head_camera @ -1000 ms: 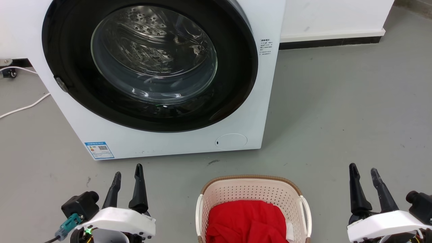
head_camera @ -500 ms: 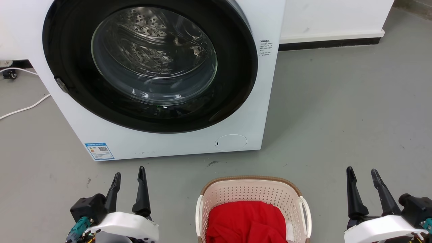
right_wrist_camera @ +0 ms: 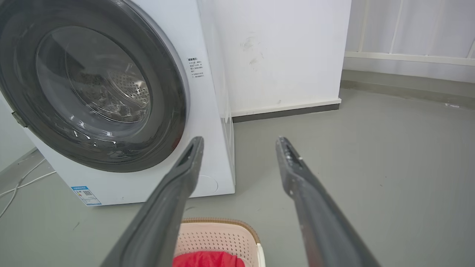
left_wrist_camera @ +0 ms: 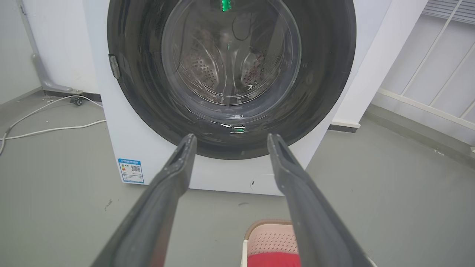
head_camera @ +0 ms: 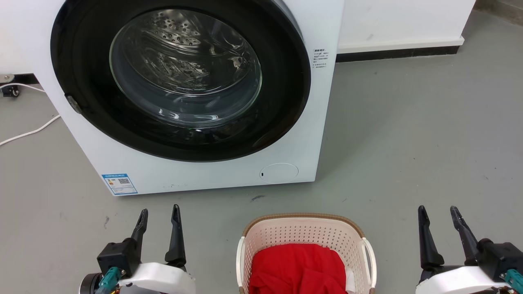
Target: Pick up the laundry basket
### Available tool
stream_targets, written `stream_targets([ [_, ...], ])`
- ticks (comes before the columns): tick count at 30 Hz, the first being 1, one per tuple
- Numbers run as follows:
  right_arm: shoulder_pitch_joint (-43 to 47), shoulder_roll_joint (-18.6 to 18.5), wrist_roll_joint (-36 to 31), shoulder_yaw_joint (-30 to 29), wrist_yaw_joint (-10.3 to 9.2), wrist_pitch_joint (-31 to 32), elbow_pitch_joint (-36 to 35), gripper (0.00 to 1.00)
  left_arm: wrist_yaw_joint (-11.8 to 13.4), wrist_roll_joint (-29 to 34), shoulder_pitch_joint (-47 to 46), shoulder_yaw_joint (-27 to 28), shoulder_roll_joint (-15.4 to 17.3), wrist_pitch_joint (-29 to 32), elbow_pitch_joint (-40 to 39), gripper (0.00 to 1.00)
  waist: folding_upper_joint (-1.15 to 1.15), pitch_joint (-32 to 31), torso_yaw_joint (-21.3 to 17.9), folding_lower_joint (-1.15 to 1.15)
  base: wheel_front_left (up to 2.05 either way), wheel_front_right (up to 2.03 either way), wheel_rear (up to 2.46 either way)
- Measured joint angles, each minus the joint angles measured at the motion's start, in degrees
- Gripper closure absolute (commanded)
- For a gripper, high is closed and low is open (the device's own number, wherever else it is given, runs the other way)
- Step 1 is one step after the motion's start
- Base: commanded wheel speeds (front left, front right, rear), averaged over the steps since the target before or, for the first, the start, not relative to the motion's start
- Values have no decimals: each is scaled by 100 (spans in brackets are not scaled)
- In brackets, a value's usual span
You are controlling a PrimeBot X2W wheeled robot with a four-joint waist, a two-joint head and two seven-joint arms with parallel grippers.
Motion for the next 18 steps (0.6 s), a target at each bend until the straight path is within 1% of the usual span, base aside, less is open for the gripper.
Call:
stream_targets([
  [18, 111, -3, -713, 15, 0, -199, -35, 0, 41, 844, 95, -38, -34, -207, -9, 0, 0, -12, -20, 0, 0, 0, 0],
])
